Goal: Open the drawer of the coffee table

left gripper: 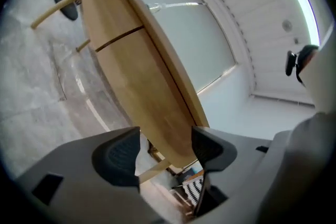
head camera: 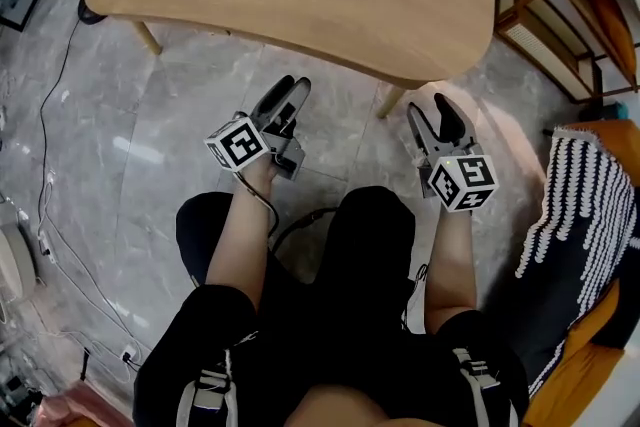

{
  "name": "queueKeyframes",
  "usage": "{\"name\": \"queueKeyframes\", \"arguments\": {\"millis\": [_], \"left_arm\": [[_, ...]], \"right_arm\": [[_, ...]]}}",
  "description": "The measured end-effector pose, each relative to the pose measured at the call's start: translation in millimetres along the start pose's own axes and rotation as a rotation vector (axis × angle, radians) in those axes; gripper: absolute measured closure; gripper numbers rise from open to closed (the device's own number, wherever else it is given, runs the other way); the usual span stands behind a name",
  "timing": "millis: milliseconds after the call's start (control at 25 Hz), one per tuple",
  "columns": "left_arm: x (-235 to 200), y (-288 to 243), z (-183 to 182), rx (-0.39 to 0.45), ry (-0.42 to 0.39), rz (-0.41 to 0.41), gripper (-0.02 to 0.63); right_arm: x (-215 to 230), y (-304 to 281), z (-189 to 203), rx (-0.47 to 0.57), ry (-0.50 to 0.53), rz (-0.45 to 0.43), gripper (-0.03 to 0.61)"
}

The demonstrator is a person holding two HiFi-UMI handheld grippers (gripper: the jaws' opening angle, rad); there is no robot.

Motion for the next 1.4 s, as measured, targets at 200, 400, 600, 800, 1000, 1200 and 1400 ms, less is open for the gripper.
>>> {"name": "queueKeyframes", "arguments": {"millis": [200,400,600,800,1000,1200,1400], "left_arm": [[-34.7,-20.3,8.0,0.043,0.163,0.057,0.311],[-48.2,-38.5,17.1,0.097,0.369,0.201,0.311],[-49.2,-39.1,1.3,0.124,0.324,0.229,0.311],[-60.9,-47.7,-11.2,0.134,0.337,0.23,0.311],[-54.4,-53.9,-20.2,0.168,0.358,0.295,0.313],[-50.0,-50.1,-13.9,0.195,0.387,0.289,0.316],[-45.4,-33.9,-5.3,0.204,0.396,0.277,0.333]], "right_arm": [[4.1,-12.5,-2.5,0.001,-0.005,0.003,0.316],[8.8,-22.1,-5.6,-0.004,-0.005,-0.009,0.316],[10.5,-31.1,-11.4,-0.013,0.026,-0.034,0.316],[9.7,-41.2,-17.2,-0.021,0.04,-0.062,0.316],[7.0,-46.7,-22.8,-0.049,0.079,-0.016,0.356],[6.3,-40.6,-23.1,-0.062,0.069,-0.017,0.375],[-0.1,-25.4,-18.2,-0.038,0.088,-0.064,0.396]]}}
Point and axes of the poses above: the fingertips, and each gripper's own axes: y backward along the fingers, x to its right, z out of its underside, the point moved 10 cm from there along y, backward along the fingers, and after that the axes turned 9 degrees about y, right-handed, at the moved point
